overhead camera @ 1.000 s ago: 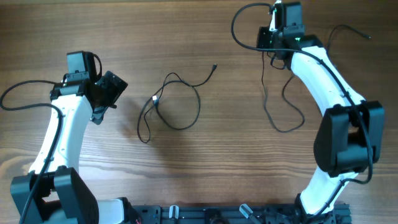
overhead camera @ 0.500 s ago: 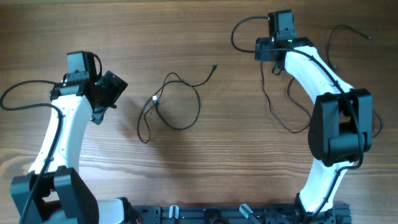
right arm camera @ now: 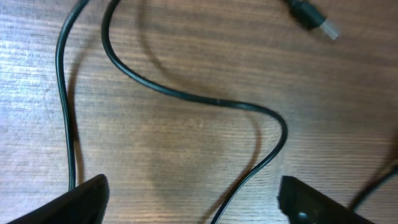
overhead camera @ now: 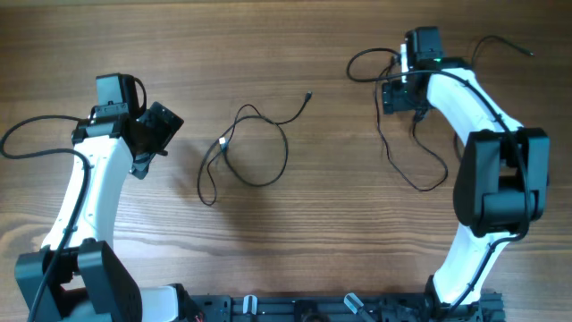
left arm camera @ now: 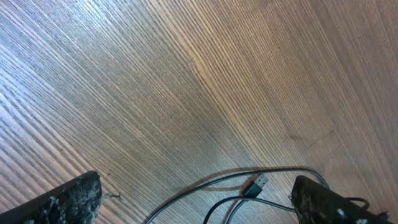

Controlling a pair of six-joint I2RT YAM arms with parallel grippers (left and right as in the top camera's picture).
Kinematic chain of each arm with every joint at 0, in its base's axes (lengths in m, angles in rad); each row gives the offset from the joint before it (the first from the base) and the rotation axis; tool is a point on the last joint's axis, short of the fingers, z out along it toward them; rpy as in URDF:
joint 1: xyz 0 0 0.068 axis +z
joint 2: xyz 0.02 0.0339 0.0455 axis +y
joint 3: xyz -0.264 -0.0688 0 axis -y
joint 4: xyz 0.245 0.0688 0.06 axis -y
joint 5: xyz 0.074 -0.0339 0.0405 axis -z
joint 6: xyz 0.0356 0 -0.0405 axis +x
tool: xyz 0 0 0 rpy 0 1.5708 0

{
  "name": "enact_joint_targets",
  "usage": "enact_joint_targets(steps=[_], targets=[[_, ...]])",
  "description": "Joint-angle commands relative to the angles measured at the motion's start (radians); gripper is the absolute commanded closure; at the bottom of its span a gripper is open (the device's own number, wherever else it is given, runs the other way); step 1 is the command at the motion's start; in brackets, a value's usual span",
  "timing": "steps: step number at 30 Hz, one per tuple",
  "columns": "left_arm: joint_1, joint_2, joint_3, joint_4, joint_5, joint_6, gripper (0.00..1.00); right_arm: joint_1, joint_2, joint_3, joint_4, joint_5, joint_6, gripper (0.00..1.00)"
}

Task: Untangle cables

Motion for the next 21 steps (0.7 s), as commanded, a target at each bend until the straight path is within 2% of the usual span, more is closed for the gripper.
enact_joint_targets(steps=[1, 2, 4, 6, 12, 18, 21], targets=[[0.003, 0.013, -0.009, 0.000, 0.004, -0.010, 0.00, -0.056, 0.020, -0.006, -0.030, -0.254, -0.064, 0.14], [0.003, 0.013, -0.009, 0.000, 0.004, -0.010, 0.00, -0.069, 0.020, -0.007, -0.042, -0.291, -0.067, 0.13], [0.003, 0.013, -0.009, 0.000, 0.004, -0.010, 0.00, -0.103, 0.020, -0.007, -0.120, -0.313, -0.058, 0.04], [0.003, 0.013, -0.009, 0.000, 0.004, -0.010, 0.00, -0.109, 0.020, -0.007, -0.146, -0.313, -0.056, 0.00], [0.003, 0.013, -0.009, 0.000, 0.004, -0.010, 0.00, -0.099, 0.021, -0.019, -0.186, -0.351, 0.081, 0.01], [0.003, 0.013, -0.009, 0.000, 0.004, -0.010, 0.00, -0.068, 0.021, -0.117, -0.092, -0.357, 0.080, 0.00], [0.003, 0.013, -0.009, 0.000, 0.004, -0.010, 0.00, -0.039, 0.021, -0.176, -0.028, -0.453, 0.077, 0.00]])
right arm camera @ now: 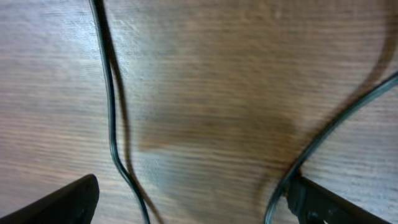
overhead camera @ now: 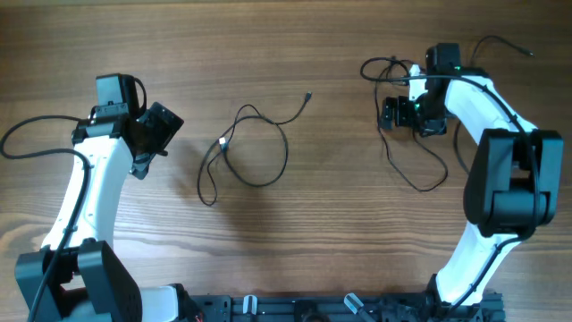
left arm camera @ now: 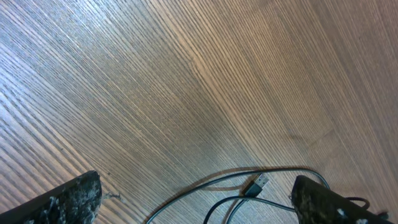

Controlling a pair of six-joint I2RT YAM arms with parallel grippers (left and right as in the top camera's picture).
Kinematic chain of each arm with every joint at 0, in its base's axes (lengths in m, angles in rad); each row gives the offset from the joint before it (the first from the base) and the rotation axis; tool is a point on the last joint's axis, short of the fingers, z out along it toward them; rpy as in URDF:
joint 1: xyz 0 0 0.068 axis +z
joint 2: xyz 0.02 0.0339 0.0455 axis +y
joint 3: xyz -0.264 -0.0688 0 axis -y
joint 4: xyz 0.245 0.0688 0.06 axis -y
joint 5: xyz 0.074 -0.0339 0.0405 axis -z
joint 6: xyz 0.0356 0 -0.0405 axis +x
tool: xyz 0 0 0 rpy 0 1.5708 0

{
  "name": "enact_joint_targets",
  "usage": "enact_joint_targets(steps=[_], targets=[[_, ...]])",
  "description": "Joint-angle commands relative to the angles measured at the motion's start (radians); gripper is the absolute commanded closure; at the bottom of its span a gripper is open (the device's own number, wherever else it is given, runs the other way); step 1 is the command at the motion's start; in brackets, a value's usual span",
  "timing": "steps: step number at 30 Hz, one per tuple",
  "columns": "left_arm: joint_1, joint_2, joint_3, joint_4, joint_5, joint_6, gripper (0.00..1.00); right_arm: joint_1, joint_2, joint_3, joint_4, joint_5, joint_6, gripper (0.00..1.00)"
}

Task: Untangle cables

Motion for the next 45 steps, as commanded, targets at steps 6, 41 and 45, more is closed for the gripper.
enact_joint_targets(steps=[6, 41, 45], targets=[[0.003, 0.012, -0.009, -0.001, 0.004, -0.010, 0.00, 0.143, 0.033, -0.118, 0.103, -0.065, 0.006, 0.01], [0.003, 0.012, -0.009, -0.001, 0.004, -0.010, 0.00, 0.270, 0.130, -0.115, 0.087, 0.103, 0.027, 0.96], [0.003, 0.012, -0.009, -0.001, 0.004, -0.010, 0.00, 0.248, 0.111, 0.030, -0.074, 0.214, -0.026, 0.96]])
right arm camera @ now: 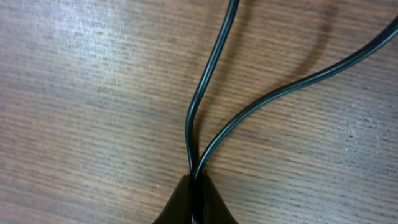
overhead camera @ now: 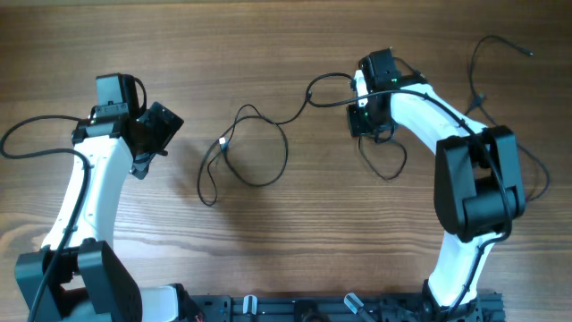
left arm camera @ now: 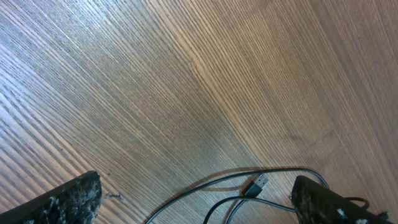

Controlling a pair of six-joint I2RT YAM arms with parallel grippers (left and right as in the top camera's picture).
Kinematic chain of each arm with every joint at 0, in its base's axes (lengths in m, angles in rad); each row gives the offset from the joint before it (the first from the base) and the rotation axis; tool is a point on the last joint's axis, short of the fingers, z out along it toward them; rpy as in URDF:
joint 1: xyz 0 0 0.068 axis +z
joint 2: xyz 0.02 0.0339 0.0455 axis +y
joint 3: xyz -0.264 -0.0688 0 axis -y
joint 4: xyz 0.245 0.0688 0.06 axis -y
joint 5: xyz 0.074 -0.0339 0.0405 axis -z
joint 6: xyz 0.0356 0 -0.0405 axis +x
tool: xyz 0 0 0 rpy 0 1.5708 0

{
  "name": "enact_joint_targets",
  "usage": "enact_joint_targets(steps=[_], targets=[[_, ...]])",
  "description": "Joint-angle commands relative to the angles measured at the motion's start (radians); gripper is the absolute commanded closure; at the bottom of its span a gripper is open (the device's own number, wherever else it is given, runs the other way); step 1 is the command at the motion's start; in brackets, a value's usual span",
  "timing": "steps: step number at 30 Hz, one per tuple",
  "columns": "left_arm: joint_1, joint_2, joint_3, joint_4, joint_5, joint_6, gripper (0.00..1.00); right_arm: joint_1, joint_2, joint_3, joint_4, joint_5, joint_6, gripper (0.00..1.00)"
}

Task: Untangle cables

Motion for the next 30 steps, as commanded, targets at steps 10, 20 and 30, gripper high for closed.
enact_joint_targets(steps=[10, 20, 30], targets=[[0.003, 0.012, -0.009, 0.000, 0.004, -0.010, 0.00, -0.020, 0.011, 0.429, -0.285, 0.660, -0.156, 0.96], [0.003, 0.012, -0.009, 0.000, 0.004, -0.010, 0.00, -0.176, 0.011, 0.430, -0.237, 0.531, -0.101, 0.96], [0.003, 0.012, -0.009, 0.000, 0.004, -0.010, 0.00, -0.388, 0.011, 0.208, -0.315, -0.083, -0.020, 0.96]])
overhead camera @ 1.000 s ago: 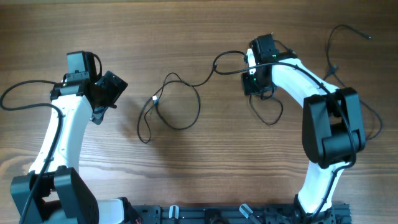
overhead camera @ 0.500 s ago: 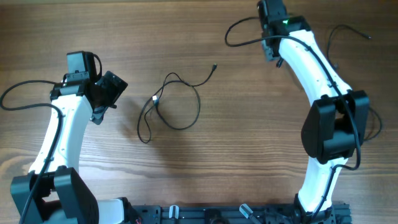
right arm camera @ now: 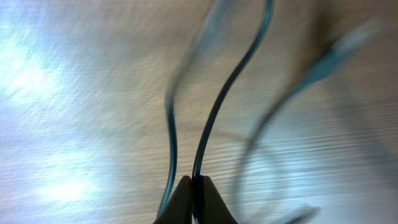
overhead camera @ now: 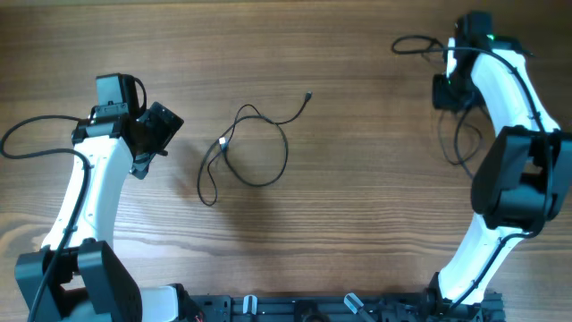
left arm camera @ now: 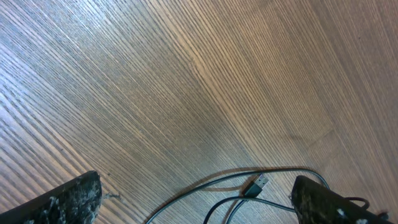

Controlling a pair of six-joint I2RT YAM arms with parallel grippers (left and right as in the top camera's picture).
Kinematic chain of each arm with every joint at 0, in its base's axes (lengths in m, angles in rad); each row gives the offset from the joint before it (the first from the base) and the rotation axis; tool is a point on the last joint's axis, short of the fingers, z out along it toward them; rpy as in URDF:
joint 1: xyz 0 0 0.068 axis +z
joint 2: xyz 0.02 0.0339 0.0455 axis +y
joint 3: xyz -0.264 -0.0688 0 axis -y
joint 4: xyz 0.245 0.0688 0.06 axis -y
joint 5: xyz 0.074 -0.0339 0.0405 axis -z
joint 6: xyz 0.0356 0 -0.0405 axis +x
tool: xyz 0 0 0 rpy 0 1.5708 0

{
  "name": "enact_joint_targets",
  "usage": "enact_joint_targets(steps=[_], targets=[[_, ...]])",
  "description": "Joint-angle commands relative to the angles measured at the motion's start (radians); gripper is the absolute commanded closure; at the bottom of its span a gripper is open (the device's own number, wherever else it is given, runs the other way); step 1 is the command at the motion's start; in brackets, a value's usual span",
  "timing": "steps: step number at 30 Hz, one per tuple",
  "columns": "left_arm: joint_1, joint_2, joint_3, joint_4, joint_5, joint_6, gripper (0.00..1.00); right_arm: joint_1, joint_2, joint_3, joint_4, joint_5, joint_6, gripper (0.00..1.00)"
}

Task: Untangle cables

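A thin black cable [overhead camera: 259, 148] lies looped at the table's middle, its USB plug [left arm camera: 256, 185] between my left fingers [left arm camera: 68, 199] in the left wrist view. My left gripper [overhead camera: 159, 127] is open, just left of that loop and holding nothing. A second black cable [overhead camera: 458, 134] lies at the far right, with a small loop [overhead camera: 411, 43] at the top. My right gripper [overhead camera: 447, 89] is shut on a strand of this cable [right arm camera: 214, 118]; that view is blurred. The two cables lie well apart.
The left arm's own lead [overhead camera: 31, 134] trails off to the left edge. The right arm's lead [overhead camera: 500, 43] curls at the top right corner. The arm bases' rail [overhead camera: 340, 309] runs along the front edge. Bare wood [overhead camera: 357, 197] lies between the cables.
My right gripper, still shut on the second cable, has moved from near the table's middle to the far top right. The cable went with it, away from the middle loop. The left arm is unchanged.
My right gripper stood open over the right-hand cable, then still open a little lower over it. Later it was shut on a strand near the middle cable's end. Now it holds that strand at the top right, and the cables lie apart. The left arm never moved.
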Motion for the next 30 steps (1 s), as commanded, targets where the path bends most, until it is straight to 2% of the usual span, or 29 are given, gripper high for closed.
enact_joint_targets(steps=[1, 4, 8, 13, 20, 22, 27, 28, 29, 30], targets=[[0.003, 0.012, -0.009, 0.000, 0.003, -0.009, 0.00, -0.025, -0.021, -0.121, 0.057, -0.234, 0.100, 0.96], [0.003, 0.012, -0.009, 0.000, 0.003, -0.010, 0.00, -0.033, -0.021, -0.282, 0.243, -0.184, 0.102, 0.96], [0.003, 0.012, -0.009, 0.000, 0.003, -0.010, 0.00, -0.045, -0.021, -0.420, 0.424, 0.048, 0.127, 0.96], [0.003, 0.012, -0.009, 0.000, 0.003, -0.010, 0.00, -0.090, -0.021, -0.479, 0.502, 0.283, 0.127, 0.96], [0.003, 0.012, -0.009, 0.000, 0.003, -0.010, 0.00, -0.211, -0.021, -0.479, 0.594, 0.308, 0.122, 0.96], [0.003, 0.012, -0.009, 0.000, 0.003, -0.010, 0.00, -0.236, -0.022, -0.474, 0.639, 0.266, -0.021, 0.96], [0.003, 0.012, -0.009, 0.000, 0.003, -0.010, 0.00, -0.228, -0.035, -0.416, 0.563, 0.256, -0.033, 0.94], [0.003, 0.012, -0.009, 0.000, 0.003, -0.009, 0.00, -0.228, -0.043, -0.406, 0.552, 0.256, -0.033, 0.91], [0.003, 0.012, -0.009, 0.000, 0.003, -0.009, 0.00, -0.228, -0.056, -0.390, 0.535, 0.250, -0.033, 0.80], [0.003, 0.012, -0.009, 0.000, 0.003, -0.010, 0.00, -0.228, -0.071, -0.373, 0.512, 0.236, -0.034, 0.73]])
